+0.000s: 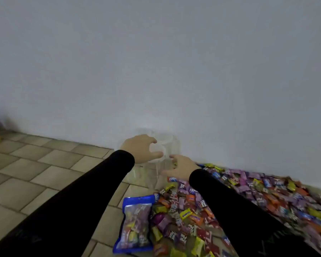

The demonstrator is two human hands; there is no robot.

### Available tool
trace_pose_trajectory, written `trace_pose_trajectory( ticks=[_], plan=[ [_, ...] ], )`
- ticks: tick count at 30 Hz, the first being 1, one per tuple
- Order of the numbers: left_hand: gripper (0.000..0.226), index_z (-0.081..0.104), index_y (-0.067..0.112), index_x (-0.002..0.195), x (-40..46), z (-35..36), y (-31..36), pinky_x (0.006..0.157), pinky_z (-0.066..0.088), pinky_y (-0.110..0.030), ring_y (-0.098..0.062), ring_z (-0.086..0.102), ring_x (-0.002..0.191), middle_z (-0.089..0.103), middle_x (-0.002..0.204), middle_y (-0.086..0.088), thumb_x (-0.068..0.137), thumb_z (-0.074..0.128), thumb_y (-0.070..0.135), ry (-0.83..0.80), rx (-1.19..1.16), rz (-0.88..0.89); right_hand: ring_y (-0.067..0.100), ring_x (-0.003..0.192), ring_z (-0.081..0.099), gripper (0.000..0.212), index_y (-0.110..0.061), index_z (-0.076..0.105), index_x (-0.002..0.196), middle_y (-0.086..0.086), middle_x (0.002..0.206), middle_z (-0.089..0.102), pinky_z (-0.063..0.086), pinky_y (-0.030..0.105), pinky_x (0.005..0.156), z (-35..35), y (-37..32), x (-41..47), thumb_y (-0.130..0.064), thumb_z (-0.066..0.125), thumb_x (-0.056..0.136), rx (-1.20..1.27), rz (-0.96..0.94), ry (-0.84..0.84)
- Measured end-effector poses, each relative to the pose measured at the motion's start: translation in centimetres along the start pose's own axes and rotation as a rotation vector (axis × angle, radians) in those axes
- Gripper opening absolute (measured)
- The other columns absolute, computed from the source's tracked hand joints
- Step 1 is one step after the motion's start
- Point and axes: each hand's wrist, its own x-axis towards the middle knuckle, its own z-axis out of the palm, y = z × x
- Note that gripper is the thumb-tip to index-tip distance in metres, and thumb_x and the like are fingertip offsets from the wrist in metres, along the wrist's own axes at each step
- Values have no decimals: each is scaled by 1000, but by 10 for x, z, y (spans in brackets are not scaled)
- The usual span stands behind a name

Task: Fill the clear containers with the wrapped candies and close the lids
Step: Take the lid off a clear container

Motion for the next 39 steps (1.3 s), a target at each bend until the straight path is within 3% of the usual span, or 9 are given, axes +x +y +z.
trace_pose_trajectory(
  ticks=[6,10,14,18,20,23,29,34,39],
  plan=[
    [76,39,27,143,13,34,-12,105,36,-37,-20,36,132,38,148,4,82,51,70,10,-8,37,19,136,39,108,-18,19,152,-1,152,34,39,32,106,41,14,23,-43,83,68,216,35,72],
    [65,45,26,137,20,52,-23,101,35,-36,-27,37,119,44,138,2,84,56,61,79,15,92,12,120,52,82,-22,40,141,-8,132,53,49,23,92,53,17,36,-29,83,72,403,-26,100],
    [57,49,23,132,23,61,-25,98,31,-30,-25,40,115,44,135,3,85,60,52,118,-99,83,16,116,56,68,-19,47,134,-2,128,58,48,39,99,58,12,43,-19,80,75,504,-31,124],
    [56,49,22,133,21,62,-24,98,33,-30,-23,39,118,43,136,2,86,60,50,116,-146,84,18,114,56,61,-20,49,131,-3,123,59,48,39,98,60,10,41,-18,78,77,492,-44,122],
    [57,50,22,132,18,59,-25,99,33,-30,-23,39,119,43,136,3,85,60,51,125,-164,89,18,114,56,61,-19,49,132,-2,124,59,52,31,91,58,8,36,-18,77,78,517,-60,129],
    [72,52,24,129,13,49,-20,98,32,-29,-24,38,118,45,133,4,71,47,68,170,-183,112,15,106,57,61,-21,47,133,-3,123,58,46,11,59,52,0,24,-21,77,79,550,-86,142],
    [75,52,30,125,-8,23,8,94,27,-22,-18,29,122,42,135,4,61,47,69,339,-260,194,8,116,53,58,-29,46,130,-11,125,58,47,27,96,27,-14,-24,-23,76,80,555,-197,256],
    [71,56,27,122,-34,7,46,91,28,-20,-13,32,111,53,121,7,63,49,67,465,-295,259,5,115,52,51,-37,49,119,-9,124,57,51,16,79,5,-19,-77,-22,76,80,572,-269,326],
    [69,55,28,120,-62,-1,96,92,29,-21,-12,31,109,50,119,8,63,49,66,489,-375,297,-2,116,50,47,-45,49,114,-15,123,57,45,11,86,-18,-5,-133,-27,76,80,493,-325,394]
  ],
)
